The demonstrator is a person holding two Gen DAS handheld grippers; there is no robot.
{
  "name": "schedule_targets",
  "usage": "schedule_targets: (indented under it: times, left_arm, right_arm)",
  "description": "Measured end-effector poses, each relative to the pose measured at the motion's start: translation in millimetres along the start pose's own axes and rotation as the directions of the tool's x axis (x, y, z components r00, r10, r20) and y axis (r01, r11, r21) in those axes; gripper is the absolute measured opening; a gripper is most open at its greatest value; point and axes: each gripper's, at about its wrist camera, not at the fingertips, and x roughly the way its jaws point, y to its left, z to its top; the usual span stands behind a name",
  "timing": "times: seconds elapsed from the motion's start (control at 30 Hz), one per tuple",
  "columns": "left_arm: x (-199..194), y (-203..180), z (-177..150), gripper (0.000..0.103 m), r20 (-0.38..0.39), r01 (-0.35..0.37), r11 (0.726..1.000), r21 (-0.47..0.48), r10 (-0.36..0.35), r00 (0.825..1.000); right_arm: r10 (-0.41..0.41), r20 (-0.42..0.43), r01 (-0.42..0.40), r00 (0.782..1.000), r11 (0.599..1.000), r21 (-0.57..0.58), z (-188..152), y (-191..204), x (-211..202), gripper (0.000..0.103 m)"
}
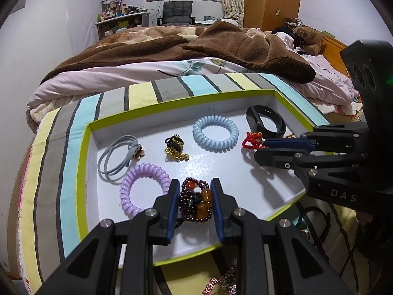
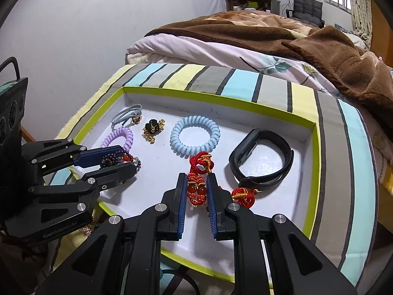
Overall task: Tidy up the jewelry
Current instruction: 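Carry the beaded bracelet and red tassel into the green box and open both tools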
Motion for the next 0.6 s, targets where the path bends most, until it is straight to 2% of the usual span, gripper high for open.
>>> schedule_targets:
  times: [0.6]
  left_arm:
    - [0.5, 2.4, -1.3, 0.028, -0.002, 0.007, 1.0, -0.012, -0.007, 1.0]
  right_arm:
    - [-0.046, -0.002, 0.046, 0.999, 0.999, -0.023, -1.7, -1.4, 3.1, 0.016]
